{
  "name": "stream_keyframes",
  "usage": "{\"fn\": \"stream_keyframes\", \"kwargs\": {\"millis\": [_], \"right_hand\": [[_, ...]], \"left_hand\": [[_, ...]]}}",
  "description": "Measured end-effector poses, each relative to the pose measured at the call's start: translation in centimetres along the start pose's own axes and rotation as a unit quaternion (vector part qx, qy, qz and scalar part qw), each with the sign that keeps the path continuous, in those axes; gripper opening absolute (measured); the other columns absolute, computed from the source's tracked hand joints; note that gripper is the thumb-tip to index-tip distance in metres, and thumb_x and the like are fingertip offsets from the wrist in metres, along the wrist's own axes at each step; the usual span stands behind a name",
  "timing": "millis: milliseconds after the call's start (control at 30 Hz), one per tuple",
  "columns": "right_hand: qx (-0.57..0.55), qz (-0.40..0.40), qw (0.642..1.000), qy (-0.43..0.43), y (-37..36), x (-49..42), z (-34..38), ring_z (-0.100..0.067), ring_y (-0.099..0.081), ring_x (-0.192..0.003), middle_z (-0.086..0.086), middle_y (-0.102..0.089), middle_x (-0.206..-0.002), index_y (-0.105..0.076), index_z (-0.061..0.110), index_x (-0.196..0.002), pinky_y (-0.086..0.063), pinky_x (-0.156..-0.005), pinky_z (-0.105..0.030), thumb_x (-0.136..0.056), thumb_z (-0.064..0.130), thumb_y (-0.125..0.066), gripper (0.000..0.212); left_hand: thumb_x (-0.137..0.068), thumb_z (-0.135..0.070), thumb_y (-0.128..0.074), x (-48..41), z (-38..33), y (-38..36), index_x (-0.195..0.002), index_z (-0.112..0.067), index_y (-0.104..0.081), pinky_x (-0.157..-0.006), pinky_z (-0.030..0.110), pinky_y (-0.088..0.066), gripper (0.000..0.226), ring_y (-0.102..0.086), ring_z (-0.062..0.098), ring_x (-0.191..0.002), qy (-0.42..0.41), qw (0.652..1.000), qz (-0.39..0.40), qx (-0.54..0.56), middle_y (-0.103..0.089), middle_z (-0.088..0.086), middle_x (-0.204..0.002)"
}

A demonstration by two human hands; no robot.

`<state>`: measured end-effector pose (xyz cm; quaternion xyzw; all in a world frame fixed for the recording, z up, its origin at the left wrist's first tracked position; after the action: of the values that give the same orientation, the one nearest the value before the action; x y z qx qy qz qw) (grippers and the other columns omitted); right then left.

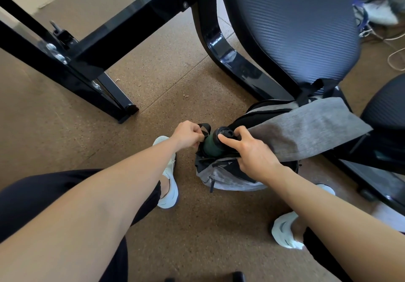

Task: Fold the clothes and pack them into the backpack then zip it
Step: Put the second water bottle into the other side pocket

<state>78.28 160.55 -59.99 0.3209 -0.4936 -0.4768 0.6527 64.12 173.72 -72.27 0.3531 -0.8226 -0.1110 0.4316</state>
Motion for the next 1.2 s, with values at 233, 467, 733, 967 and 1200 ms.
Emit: {"fn": "stream_keyframes", "kwargs": {"millis": [233,467,733,967,1200], "right_hand": [[-0.006,-0.004,1.000,0.018,-0.2,0.3,-0.1,-0.031,-0.064,-0.082,-0.005,-0.045,-0.126,-0.036,0.031,-0.155,-0.059,-0.066,-0.044,-0.089,-0.001,-0.063,0.078],[0.004,-0.011,1.000,0.010,-0.1,0.0,0.0,-0.033,-0.064,-0.087,-0.008,-0.045,-0.131,-0.035,0.030,-0.156,-0.058,-0.067,-0.045,-0.089,-0.004,-0.060,0.079],[0.028,-0.009,0.999,0.029,-0.4,0.2,0.6,-0.033,-0.063,-0.084,-0.010,-0.044,-0.132,-0.034,0.030,-0.156,-0.057,-0.064,-0.045,-0.087,-0.005,-0.058,0.081],[0.075,-0.009,0.996,0.038,-0.7,0.3,1.1,-0.029,-0.064,-0.089,-0.010,-0.038,-0.142,-0.021,0.033,-0.159,-0.056,-0.065,-0.038,-0.090,0.001,-0.059,0.086],[0.083,0.008,0.995,0.061,0.1,-0.2,1.4,-0.031,-0.061,-0.111,-0.007,-0.033,-0.152,-0.012,0.039,-0.160,-0.057,-0.076,-0.040,-0.092,-0.001,-0.053,0.089]], "left_hand": [[-0.086,-0.044,-0.077,0.4,-2.0,0.8,-0.067,-0.022,-0.069,-0.074,0.028,-0.057,0.030,-0.070,0.010,-0.063,-0.046,0.991,-0.073,-0.102,-0.069,-0.008,-0.057],[-0.084,-0.027,-0.078,0.8,-3.5,0.7,-0.085,-0.010,-0.077,-0.073,0.034,-0.064,0.017,-0.075,0.020,-0.066,-0.018,0.970,0.041,-0.239,-0.077,0.006,-0.072],[-0.083,0.000,-0.070,3.1,2.2,-1.9,-0.074,0.001,-0.067,-0.063,0.029,-0.054,0.010,-0.063,0.021,-0.060,0.195,0.973,0.121,0.023,-0.065,0.014,-0.062],[-0.089,-0.007,-0.071,3.1,0.1,-1.0,-0.088,0.005,-0.074,-0.052,0.019,-0.051,0.013,-0.065,0.013,-0.058,0.076,0.989,0.123,-0.038,-0.071,0.012,-0.071],[-0.087,-0.026,-0.074,3.6,-0.5,-0.3,-0.077,-0.015,-0.067,-0.076,0.038,-0.056,0.017,-0.067,0.022,-0.078,0.030,0.990,0.057,-0.126,-0.071,0.003,-0.078]]}}
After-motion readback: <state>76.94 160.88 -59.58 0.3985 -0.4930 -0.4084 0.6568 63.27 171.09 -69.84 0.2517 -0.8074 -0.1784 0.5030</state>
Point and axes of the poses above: each hand's wrist, its own x-axis away from the middle knuckle, its own y-axis out of the back of the hand, z = x × y, the point moved 10 cm from there along -x, towards the middle knuckle
